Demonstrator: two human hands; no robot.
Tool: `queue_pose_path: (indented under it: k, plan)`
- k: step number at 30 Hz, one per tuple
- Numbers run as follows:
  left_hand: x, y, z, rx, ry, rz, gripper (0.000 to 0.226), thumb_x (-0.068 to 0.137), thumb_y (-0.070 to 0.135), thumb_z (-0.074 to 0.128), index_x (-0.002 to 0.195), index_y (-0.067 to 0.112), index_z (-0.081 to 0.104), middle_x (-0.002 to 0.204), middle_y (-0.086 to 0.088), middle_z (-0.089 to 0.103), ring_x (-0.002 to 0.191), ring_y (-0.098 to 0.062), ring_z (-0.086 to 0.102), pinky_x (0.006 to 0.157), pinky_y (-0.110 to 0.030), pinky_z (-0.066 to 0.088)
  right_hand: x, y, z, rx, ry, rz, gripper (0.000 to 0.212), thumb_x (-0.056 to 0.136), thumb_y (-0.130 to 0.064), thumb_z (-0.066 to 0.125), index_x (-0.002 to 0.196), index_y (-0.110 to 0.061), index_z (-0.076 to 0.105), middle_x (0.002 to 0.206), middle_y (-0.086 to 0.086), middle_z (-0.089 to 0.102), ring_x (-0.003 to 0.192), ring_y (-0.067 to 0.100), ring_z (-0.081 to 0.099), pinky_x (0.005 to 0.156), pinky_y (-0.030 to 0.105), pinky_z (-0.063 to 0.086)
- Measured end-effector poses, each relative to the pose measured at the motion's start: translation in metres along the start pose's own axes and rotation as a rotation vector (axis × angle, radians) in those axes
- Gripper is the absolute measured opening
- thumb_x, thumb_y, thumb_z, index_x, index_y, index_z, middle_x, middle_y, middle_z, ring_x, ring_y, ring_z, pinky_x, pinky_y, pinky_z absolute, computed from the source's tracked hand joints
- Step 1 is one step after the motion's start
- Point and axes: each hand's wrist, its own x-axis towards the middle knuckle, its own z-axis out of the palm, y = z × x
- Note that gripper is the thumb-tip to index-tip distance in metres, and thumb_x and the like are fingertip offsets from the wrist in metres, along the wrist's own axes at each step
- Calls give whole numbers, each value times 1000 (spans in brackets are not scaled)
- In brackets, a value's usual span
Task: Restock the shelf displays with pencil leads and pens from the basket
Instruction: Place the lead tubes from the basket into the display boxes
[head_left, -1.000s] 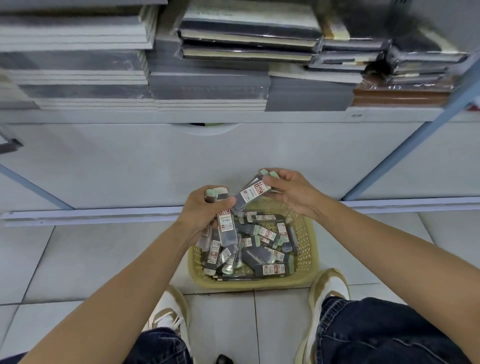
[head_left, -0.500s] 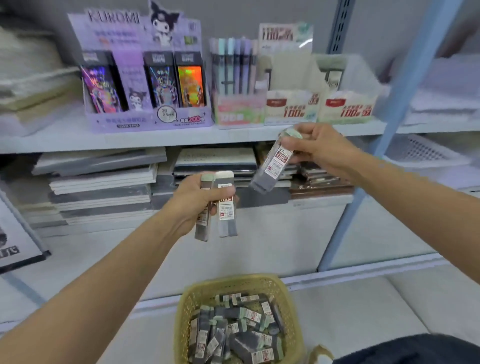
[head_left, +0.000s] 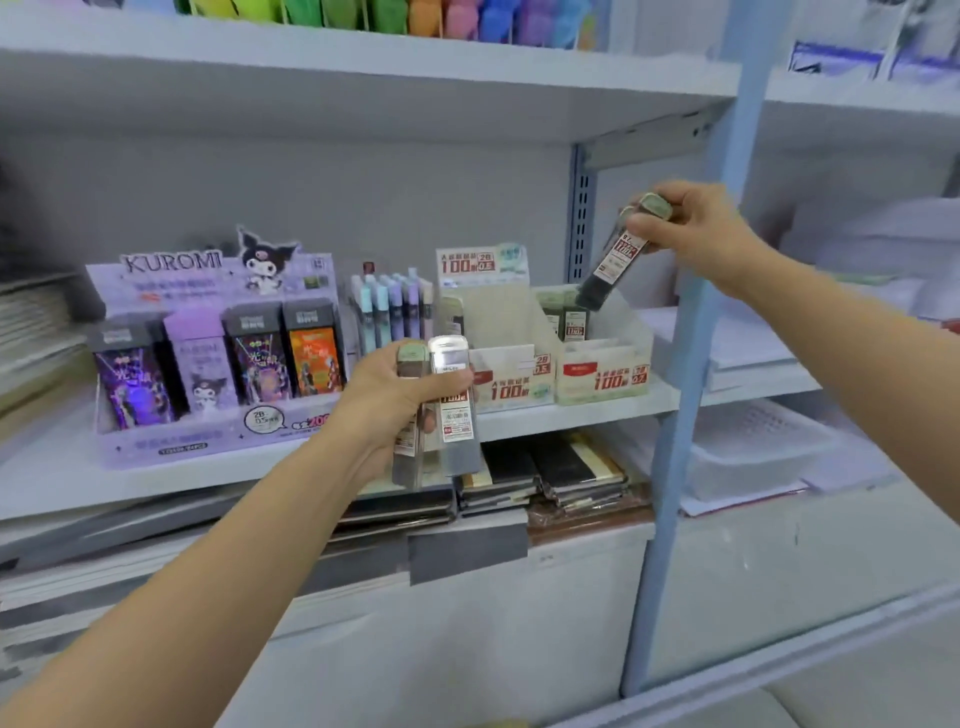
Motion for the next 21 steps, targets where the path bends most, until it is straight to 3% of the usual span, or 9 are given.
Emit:
queue_pose_path:
  k: [3,5,10,13,17,21]
  plan:
    - [10,5,5,10,-3,1,34,72,11,81,103,11,67,87,-8,76,58,-13,61,43,-20,44,7,14,-1,-108,-25,-13,24,92,-6,62,110,9,62,100,20,64,84,18,64,71,19,56]
    - [15,7,8,10,-25,1,37,73,12,80,106,12,66,89,-9,76,67,-18,66,43,-20,45,9,20,3,-163,-65,-35,21,92,-4,62,109,9,63,100,19,66,82,14,64,73,22,57]
    - [23,7,15,-18,-51,9,41,67,11,81,105,11,66,87,-10,76,80,-30,68,44,-23,46,18,28,24,-200,-140,-51,17,92,-8,62,108,-4,64,106,13,66,99,25,65,87,34,54]
    - [26,5,16,-23,-58,3,43,69,9,80,109,8,65,91,-13,75,87,-42,64,45,-24,44,25,34,36,-265,-191,-43,17,92,-15,64,109,-14,64,103,6,67,98,23,64,80,25,51]
    - [27,2,17,-22,-78,-10,43,69,10,81,108,6,64,92,-16,75,79,-35,58,42,-22,44,31,40,44,-275,-173,-19,25,92,-16,64,116,-13,64,107,7,66,98,21,62,86,31,52]
    - [26,3,16,-34,-85,1,55,57,19,82,108,7,65,90,-14,75,69,-29,57,40,-21,43,33,37,31,-257,-167,-34,25,92,-16,63,117,-12,63,108,9,66,96,19,63,81,26,52]
